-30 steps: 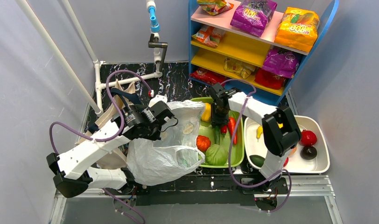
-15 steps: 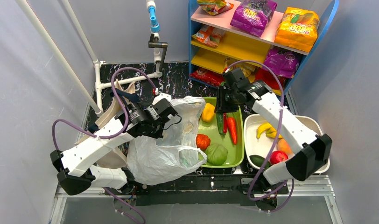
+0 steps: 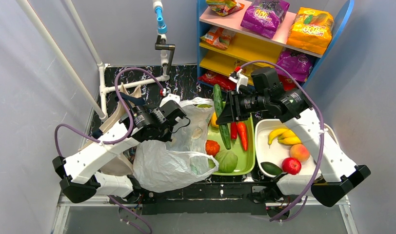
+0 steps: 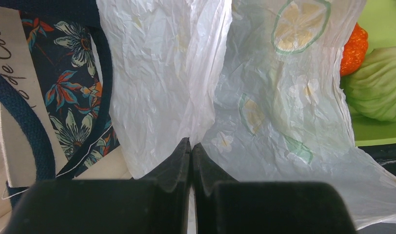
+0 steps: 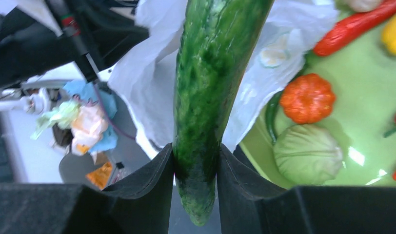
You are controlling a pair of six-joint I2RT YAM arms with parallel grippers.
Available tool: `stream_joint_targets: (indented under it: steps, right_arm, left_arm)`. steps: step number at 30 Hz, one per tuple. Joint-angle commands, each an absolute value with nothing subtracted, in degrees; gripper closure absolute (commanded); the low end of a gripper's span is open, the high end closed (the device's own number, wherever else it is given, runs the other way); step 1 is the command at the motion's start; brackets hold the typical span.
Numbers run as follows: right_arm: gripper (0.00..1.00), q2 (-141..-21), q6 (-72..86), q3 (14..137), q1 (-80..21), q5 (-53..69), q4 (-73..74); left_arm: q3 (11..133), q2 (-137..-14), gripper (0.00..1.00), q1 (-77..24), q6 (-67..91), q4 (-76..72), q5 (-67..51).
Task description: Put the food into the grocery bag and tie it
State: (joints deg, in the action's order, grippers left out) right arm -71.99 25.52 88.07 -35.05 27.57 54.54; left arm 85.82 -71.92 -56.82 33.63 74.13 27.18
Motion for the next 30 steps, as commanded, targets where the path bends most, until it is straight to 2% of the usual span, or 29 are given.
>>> stream_joint_targets:
  steps: [1, 6, 9, 16, 30]
  right_arm:
    - [0.99, -69.8, 24.3, 87.7, -36.1, 40.3, 53.9]
    - [0.99, -66.6, 25.6, 82.2, -41.7, 47.3, 50.8]
    - [0.99, -71.6, 23.6, 82.4, -46.1, 47.6, 53.5]
    - [0.99, -86.9, 9.0, 99.8, -47.6, 36.5, 72.5]
    - [0.99, -97.6, 11.0, 107.1, -49.3, 27.2, 71.6]
  left_arm:
    - [87.1, -70.8, 1.0, -57.0, 33.7, 74.4, 27.9]
    - [88.4, -71.6, 1.0, -57.1, 33.6, 74.5, 28.2]
    - [88.4, -71.4, 1.0, -57.1, 33.3, 74.2, 28.0]
    - [88.1, -70.5, 1.0, -57.1, 33.2, 75.4, 27.3]
    - [88.3, -69.3, 1.0, -57.1, 33.5, 75.8, 26.6]
